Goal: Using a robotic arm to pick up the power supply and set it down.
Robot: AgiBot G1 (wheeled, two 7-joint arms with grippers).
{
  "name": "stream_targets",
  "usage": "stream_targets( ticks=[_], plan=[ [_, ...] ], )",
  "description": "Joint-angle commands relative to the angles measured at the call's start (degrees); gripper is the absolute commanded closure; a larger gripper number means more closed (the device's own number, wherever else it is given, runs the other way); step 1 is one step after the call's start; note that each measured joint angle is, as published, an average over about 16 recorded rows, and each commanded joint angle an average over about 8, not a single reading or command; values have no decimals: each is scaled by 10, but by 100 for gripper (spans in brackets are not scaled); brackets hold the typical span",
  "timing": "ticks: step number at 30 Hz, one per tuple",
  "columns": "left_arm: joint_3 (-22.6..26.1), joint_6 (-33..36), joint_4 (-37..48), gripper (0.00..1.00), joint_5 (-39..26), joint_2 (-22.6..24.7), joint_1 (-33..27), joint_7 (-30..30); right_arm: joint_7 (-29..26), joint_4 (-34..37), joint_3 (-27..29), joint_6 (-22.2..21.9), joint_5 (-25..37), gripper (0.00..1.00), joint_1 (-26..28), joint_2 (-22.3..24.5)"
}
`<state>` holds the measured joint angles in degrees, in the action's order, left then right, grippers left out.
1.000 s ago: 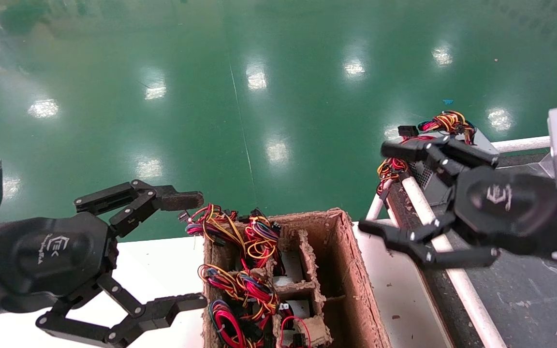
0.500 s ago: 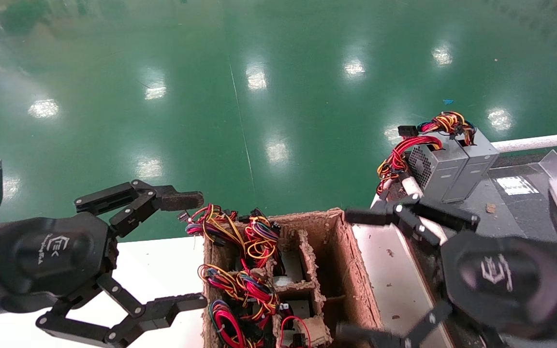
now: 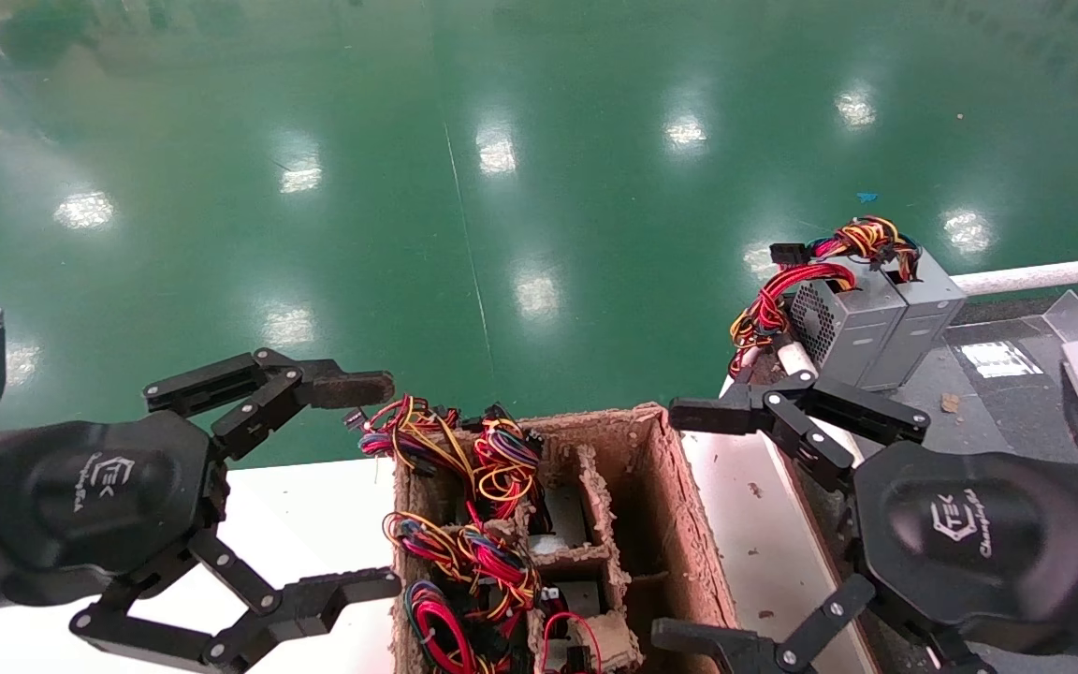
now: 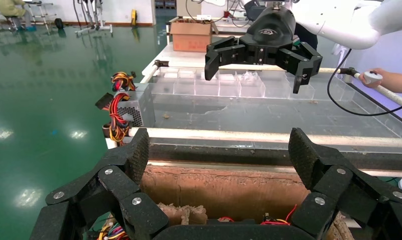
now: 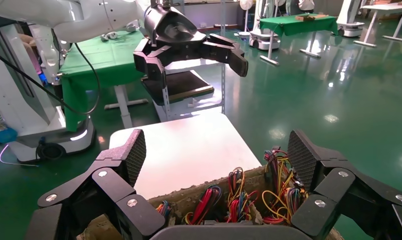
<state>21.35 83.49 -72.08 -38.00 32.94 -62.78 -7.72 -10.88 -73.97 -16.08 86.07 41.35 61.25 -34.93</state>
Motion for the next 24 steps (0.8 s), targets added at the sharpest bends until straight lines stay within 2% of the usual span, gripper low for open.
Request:
stream_targets(
  ticks=[1, 24],
  plan=[
    [0, 0, 0, 0, 0, 0, 0, 0, 0, 1, 0, -1, 1, 0, 1, 0],
    [0, 0, 0, 0, 0, 0, 0, 0, 1, 4, 1, -3, 4, 0, 3, -1]
  ],
)
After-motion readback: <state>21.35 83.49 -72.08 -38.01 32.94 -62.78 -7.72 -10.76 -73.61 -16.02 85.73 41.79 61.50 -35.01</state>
